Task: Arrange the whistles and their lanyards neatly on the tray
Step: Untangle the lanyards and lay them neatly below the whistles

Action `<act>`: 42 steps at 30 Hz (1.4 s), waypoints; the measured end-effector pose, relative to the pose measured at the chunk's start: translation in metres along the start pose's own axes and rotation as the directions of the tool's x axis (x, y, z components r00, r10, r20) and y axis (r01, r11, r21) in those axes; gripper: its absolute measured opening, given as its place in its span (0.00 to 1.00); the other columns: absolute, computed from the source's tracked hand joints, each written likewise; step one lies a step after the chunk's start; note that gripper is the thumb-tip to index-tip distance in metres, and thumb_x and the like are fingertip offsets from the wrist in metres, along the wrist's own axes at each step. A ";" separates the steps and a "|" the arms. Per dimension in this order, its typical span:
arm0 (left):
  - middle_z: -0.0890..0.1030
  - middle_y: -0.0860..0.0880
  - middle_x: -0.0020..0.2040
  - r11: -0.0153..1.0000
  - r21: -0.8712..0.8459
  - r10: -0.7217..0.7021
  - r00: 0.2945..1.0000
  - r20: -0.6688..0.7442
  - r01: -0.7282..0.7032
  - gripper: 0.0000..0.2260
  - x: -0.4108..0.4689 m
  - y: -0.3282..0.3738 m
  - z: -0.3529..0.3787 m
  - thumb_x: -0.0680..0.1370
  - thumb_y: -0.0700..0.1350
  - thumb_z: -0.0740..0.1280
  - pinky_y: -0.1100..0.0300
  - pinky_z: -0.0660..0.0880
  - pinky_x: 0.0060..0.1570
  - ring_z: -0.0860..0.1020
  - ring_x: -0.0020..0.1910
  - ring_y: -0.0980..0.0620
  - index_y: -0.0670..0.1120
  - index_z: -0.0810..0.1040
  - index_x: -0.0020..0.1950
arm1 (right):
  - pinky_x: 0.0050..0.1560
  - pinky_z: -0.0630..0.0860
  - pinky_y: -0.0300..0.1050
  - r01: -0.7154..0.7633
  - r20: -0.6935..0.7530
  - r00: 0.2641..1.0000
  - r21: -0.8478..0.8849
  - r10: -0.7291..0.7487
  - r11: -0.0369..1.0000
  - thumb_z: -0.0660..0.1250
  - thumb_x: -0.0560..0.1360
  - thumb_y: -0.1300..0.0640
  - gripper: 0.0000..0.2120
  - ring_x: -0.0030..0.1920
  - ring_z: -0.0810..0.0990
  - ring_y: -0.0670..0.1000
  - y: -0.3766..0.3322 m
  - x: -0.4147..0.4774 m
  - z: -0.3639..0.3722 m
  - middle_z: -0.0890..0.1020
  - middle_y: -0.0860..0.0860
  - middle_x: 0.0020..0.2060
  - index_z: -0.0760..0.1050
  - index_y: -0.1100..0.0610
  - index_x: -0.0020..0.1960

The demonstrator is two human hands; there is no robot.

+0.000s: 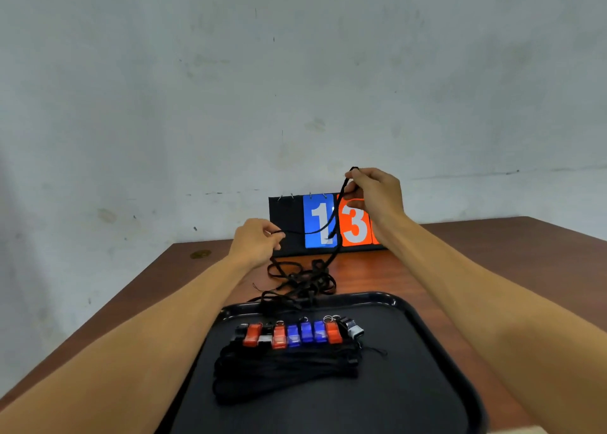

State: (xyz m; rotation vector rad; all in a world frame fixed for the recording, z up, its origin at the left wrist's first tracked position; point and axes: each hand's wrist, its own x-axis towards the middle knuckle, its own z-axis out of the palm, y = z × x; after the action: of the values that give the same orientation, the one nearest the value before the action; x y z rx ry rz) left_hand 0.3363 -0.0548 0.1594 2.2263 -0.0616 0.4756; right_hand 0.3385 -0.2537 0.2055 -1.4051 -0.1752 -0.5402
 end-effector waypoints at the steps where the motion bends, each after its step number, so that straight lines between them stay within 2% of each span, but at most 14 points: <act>1: 0.82 0.47 0.37 0.999 -0.044 -0.032 0.999 -0.042 0.030 0.06 0.001 0.002 -0.003 0.79 0.44 0.65 0.63 0.70 0.34 0.76 0.35 0.53 0.42 0.79 0.51 | 0.31 0.75 0.38 0.005 0.021 1.000 0.002 -0.005 1.000 0.63 0.77 0.61 0.07 0.30 0.77 0.47 -0.003 -0.002 0.001 0.79 0.51 0.31 0.78 0.58 0.43; 5: 0.82 0.43 0.38 0.979 -0.190 -0.098 0.985 -0.140 0.071 0.07 -0.001 0.010 -0.017 0.79 0.45 0.63 0.56 0.73 0.38 0.76 0.32 0.48 0.45 0.79 0.50 | 0.27 0.72 0.38 0.051 0.049 0.998 -0.110 -0.046 0.993 0.62 0.78 0.60 0.07 0.23 0.73 0.45 -0.015 -0.009 0.003 0.77 0.50 0.26 0.79 0.58 0.45; 8: 0.78 0.45 0.33 0.987 -0.156 -0.048 0.998 -0.038 0.042 0.07 -0.012 0.022 -0.026 0.79 0.47 0.62 0.59 0.68 0.33 0.74 0.30 0.49 0.46 0.79 0.49 | 0.24 0.69 0.39 0.054 0.082 0.996 -0.159 -0.041 0.986 0.62 0.78 0.59 0.07 0.20 0.71 0.46 -0.021 -0.016 0.003 0.74 0.50 0.23 0.79 0.57 0.45; 14: 0.79 0.49 0.36 1.000 -0.013 0.018 0.986 0.166 -0.016 0.09 -0.041 0.035 -0.045 0.80 0.47 0.61 0.62 0.68 0.41 0.75 0.38 0.54 0.46 0.80 0.52 | 0.22 0.69 0.37 0.035 0.231 0.973 -0.140 -0.002 0.990 0.62 0.78 0.61 0.07 0.21 0.71 0.48 -0.049 -0.042 0.009 0.74 0.52 0.25 0.79 0.61 0.47; 16: 0.81 0.50 0.42 1.000 0.011 0.019 0.971 0.238 -0.023 0.10 -0.053 0.037 -0.053 0.80 0.47 0.61 0.62 0.70 0.44 0.76 0.42 0.55 0.48 0.78 0.57 | 0.24 0.71 0.38 0.037 0.294 0.956 -0.143 0.007 0.989 0.62 0.78 0.60 0.08 0.22 0.73 0.48 -0.059 -0.053 0.013 0.75 0.52 0.27 0.79 0.61 0.48; 19: 0.76 0.50 0.57 1.000 0.018 0.017 0.947 0.321 -0.024 0.17 -0.071 0.043 -0.064 0.77 0.48 0.66 0.60 0.67 0.55 0.74 0.57 0.53 0.51 0.71 0.66 | 0.26 0.72 0.39 0.032 0.364 0.931 -0.133 0.019 0.991 0.62 0.79 0.59 0.09 0.23 0.74 0.49 -0.071 -0.070 0.021 0.75 0.53 0.30 0.79 0.62 0.50; 22: 0.74 0.49 0.61 0.995 -0.098 0.055 0.909 0.414 -0.015 0.21 -0.094 0.053 -0.074 0.74 0.45 0.70 0.60 0.68 0.58 0.72 0.60 0.52 0.50 0.70 0.67 | 0.28 0.74 0.38 0.015 0.400 0.916 -0.109 0.030 0.994 0.62 0.79 0.59 0.09 0.25 0.76 0.48 -0.080 -0.086 0.027 0.76 0.53 0.33 0.79 0.62 0.51; 26: 0.78 0.45 0.59 0.965 -0.260 0.107 0.861 0.498 0.030 0.20 -0.122 0.062 -0.090 0.71 0.39 0.69 0.61 0.68 0.50 0.75 0.57 0.51 0.49 0.74 0.62 | 0.31 0.77 0.37 0.007 0.423 0.906 -0.071 0.023 0.997 0.63 0.79 0.59 0.10 0.28 0.77 0.48 -0.091 -0.105 0.029 0.76 0.54 0.36 0.79 0.64 0.53; 29: 0.75 0.47 0.59 0.942 -0.332 0.089 0.915 0.393 0.050 0.25 -0.135 0.066 -0.093 0.71 0.39 0.70 0.58 0.69 0.51 0.74 0.58 0.51 0.48 0.70 0.67 | 0.33 0.78 0.37 0.003 0.411 0.911 -0.050 0.018 0.999 0.62 0.79 0.59 0.11 0.30 0.78 0.49 -0.100 -0.118 0.028 0.77 0.55 0.38 0.78 0.65 0.54; 33: 0.73 0.51 0.58 0.974 -0.226 0.097 0.952 0.290 -0.030 0.21 -0.150 0.072 -0.092 0.74 0.49 0.71 0.61 0.71 0.46 0.75 0.56 0.54 0.50 0.67 0.63 | 0.35 0.80 0.38 -0.026 0.420 0.907 0.013 0.018 1.000 0.61 0.80 0.59 0.11 0.32 0.79 0.49 -0.112 -0.133 0.024 0.77 0.55 0.39 0.77 0.66 0.55; 35: 0.79 0.49 0.53 0.976 -0.208 0.127 0.954 0.271 -0.070 0.17 -0.159 0.077 -0.089 0.75 0.51 0.70 0.62 0.71 0.42 0.79 0.48 0.53 0.47 0.72 0.59 | 0.36 0.80 0.38 -0.027 0.420 0.908 0.042 0.007 0.999 0.61 0.80 0.60 0.11 0.32 0.79 0.49 -0.118 -0.140 0.021 0.77 0.55 0.39 0.77 0.66 0.54; 38: 0.82 0.47 0.38 0.916 -0.399 0.160 0.956 0.247 -0.050 0.12 -0.171 0.085 -0.089 0.78 0.47 0.67 0.61 0.71 0.33 0.77 0.30 0.52 0.41 0.76 0.57 | 0.36 0.80 0.38 -0.016 0.383 0.923 0.093 -0.021 0.996 0.62 0.79 0.61 0.08 0.31 0.80 0.48 -0.119 -0.147 0.017 0.77 0.55 0.38 0.78 0.64 0.50; 40: 0.80 0.47 0.33 0.891 -0.446 0.201 0.954 0.223 -0.084 0.10 -0.177 0.085 -0.092 0.80 0.46 0.64 0.63 0.69 0.29 0.75 0.27 0.53 0.40 0.78 0.54 | 0.36 0.80 0.38 -0.023 0.355 0.935 0.108 -0.017 0.994 0.63 0.79 0.61 0.07 0.30 0.80 0.47 -0.114 -0.148 0.013 0.77 0.55 0.38 0.78 0.63 0.47; 42: 0.78 0.48 0.30 0.927 -0.346 0.228 0.951 0.210 -0.146 0.11 -0.183 0.082 -0.098 0.81 0.47 0.60 0.65 0.69 0.28 0.73 0.26 0.54 0.44 0.80 0.52 | 0.37 0.80 0.38 -0.042 0.325 0.946 0.078 0.014 0.996 0.63 0.79 0.61 0.07 0.31 0.81 0.48 -0.104 -0.150 0.006 0.77 0.55 0.38 0.78 0.62 0.46</act>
State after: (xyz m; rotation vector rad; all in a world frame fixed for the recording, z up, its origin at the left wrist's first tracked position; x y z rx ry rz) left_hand 0.1196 -0.0554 0.2110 1.9455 -0.4589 0.2634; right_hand 0.1622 -0.2166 0.2350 -1.4051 -0.4377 -0.2707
